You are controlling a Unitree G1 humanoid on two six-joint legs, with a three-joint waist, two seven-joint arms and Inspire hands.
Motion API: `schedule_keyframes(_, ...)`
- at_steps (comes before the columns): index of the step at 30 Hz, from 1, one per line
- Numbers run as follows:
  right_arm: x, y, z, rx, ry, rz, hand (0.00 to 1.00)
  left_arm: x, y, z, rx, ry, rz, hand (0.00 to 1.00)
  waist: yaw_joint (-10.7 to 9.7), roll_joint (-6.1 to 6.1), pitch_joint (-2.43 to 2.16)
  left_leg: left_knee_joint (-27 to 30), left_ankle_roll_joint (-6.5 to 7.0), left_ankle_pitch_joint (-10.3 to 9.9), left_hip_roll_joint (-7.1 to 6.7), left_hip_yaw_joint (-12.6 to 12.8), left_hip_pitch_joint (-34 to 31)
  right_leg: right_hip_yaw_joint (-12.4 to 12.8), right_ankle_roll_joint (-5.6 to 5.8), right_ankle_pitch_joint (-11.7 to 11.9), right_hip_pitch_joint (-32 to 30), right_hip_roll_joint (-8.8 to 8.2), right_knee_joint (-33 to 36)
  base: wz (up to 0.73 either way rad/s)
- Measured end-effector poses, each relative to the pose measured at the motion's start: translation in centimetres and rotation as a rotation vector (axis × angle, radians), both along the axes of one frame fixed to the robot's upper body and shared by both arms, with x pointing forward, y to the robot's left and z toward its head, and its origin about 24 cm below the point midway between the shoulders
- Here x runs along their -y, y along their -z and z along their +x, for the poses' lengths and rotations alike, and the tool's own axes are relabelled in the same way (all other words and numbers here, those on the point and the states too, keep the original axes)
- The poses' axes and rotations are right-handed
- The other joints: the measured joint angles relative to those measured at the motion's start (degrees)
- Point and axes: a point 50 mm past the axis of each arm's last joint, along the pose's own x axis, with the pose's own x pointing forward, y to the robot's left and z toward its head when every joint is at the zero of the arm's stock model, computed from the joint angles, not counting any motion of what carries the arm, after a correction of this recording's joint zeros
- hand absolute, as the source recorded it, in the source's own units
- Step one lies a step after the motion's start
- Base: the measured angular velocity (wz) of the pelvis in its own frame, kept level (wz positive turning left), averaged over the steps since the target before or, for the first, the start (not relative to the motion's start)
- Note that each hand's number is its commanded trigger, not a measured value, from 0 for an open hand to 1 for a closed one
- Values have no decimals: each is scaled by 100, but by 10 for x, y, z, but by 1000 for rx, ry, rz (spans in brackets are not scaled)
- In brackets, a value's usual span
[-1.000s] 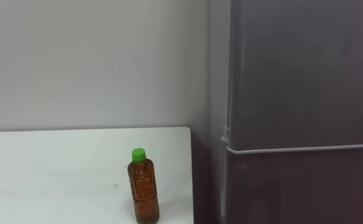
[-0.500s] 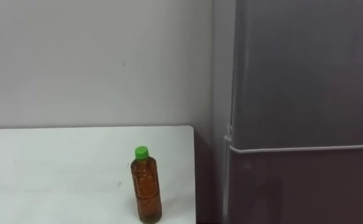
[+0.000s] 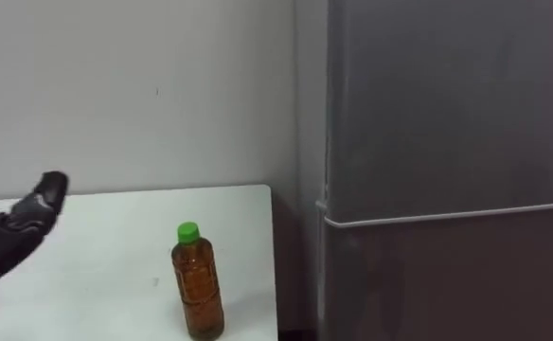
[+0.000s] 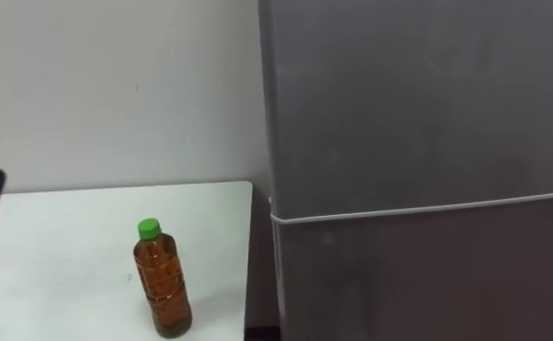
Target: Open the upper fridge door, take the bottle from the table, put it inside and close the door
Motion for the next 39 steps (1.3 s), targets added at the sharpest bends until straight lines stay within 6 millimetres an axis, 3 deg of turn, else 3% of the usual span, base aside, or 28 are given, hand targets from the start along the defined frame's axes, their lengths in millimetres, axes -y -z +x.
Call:
schedule_keyframes(5, -2, 0, 4, 13, -10, 19, 0, 25, -8, 10, 48, 192, 70, 0, -154, -5, 6, -14, 0, 0, 6, -11, -35, 2, 0, 0, -21, -3, -12, 0)
schedule_keyframes(12, -4, 1, 9, -4, -28, 29, 0, 62, -9, 19, 45, 457, 135, 0, -258, 68, -35, 2, 1, 2, 9, 55, -46, 52, -5, 5, -101, -4, -1, -4)
schedule_keyframes(16, -8, 1, 16, -10, -69, 29, 0, 80, -10, 20, 65, 566, 146, 0, -385, 53, -16, -10, 1, 2, 15, 110, -38, 177, -5, 5, -101, 2, -2, -7)
schedule_keyframes(22, -9, 2, 20, -18, -72, 23, 0, 99, -7, 18, 61, 679, 183, 0, -495, 46, 10, -12, 1, 2, 33, 157, -24, 188, -8, 6, -101, 2, 3, -3)
schedule_keyframes(36, -12, 2, 23, -25, -92, 12, 0, 122, -7, 18, 52, 789, 231, 0, -537, -6, 3, -1, 2, 3, 37, 156, -38, 178, -11, 8, -118, 3, -4, 0)
schedule_keyframes(37, -12, 2, 23, -25, -94, 13, 0, 124, -7, 17, 51, 801, 236, 30, -536, -23, 7, -1, 2, 3, 37, 155, -36, 178, -12, 9, -109, 3, -4, 0)
schedule_keyframes(38, -12, 3, 23, -25, -95, 14, 0, 124, -7, 17, 51, 802, 236, 80, -536, -29, 7, -1, 2, 3, 37, 155, -36, 178, -12, 9, -108, 3, -4, 0)
schedule_keyframes(39, -13, 3, 23, -25, -95, 14, 0, 125, -7, 17, 50, 804, 238, 100, -536, -35, 5, -1, 2, 3, 37, 154, -36, 178, -12, 9, -107, 3, -4, 0)
